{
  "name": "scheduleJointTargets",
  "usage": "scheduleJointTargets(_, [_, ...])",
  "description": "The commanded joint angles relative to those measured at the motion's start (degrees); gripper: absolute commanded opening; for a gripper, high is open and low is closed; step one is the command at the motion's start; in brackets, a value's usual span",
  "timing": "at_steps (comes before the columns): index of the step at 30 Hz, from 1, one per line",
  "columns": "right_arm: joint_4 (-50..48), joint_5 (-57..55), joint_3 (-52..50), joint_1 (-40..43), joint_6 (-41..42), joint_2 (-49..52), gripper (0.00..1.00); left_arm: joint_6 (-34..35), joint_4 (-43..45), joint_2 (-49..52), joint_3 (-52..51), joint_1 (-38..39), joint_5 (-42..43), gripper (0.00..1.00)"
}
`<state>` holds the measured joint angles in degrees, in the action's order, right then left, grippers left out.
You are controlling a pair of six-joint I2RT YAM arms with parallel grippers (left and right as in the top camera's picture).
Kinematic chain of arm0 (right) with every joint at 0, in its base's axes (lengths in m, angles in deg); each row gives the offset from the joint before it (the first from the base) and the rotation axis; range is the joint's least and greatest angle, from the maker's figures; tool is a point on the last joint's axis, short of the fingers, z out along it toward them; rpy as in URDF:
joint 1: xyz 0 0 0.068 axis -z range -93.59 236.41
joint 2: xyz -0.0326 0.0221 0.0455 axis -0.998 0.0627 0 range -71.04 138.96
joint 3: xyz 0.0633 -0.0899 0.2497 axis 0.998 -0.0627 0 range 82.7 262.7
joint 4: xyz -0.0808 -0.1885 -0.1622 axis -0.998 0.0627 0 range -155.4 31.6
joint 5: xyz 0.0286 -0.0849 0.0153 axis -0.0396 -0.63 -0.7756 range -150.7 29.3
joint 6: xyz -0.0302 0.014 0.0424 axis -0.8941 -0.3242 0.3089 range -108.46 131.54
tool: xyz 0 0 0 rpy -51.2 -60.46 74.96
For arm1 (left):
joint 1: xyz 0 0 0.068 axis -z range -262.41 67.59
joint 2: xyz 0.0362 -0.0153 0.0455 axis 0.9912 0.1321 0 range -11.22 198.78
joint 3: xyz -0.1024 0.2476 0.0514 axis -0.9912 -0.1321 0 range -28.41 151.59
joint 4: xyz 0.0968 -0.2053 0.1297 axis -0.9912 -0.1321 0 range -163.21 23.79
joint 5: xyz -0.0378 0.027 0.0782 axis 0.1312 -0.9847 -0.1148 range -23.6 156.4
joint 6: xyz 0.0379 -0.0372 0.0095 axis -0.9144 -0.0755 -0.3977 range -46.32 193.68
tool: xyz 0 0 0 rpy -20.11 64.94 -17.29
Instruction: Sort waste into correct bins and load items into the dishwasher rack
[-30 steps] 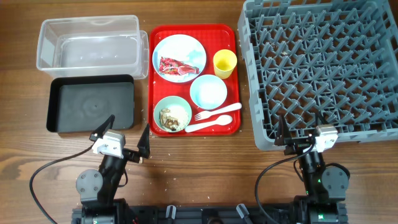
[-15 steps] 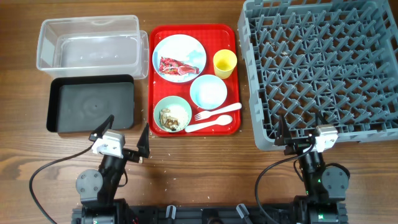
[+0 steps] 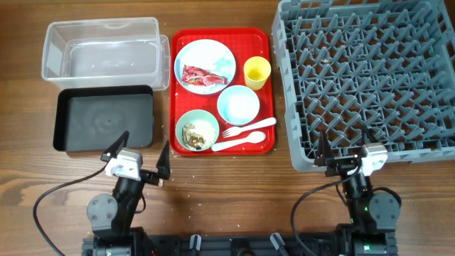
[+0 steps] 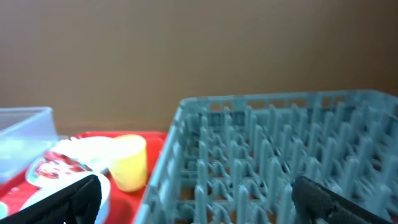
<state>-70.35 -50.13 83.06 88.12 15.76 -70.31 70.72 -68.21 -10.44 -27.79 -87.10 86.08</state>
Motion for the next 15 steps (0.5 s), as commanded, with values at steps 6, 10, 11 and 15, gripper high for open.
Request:
scheduleJointTargets(6, [-8.00,12.02,2.95,0.24,0.39,-0.15,1.00,9.97,14.40,-0.37,0.02,-0.31,11.93,1.00])
scheduleJointTargets(10, [-7.96,12.07,7.85,0.24,0.00,3.21,1.00,12.72,14.60,1.75,3.89,-0.31,12.04,1.00])
scheduleJointTargets(11, [-7.93,12.59,9.09,0.24,-0.44,4.55,1.00,12.68,14.58,3.21,5.40,-0.24,12.48,1.00])
scheduleJointTargets(15, [-7.91,16.22,14.78,0.24,-2.73,12.26,1.00,12.66,14.47,10.23,10.60,-0.24,13.60,1.00])
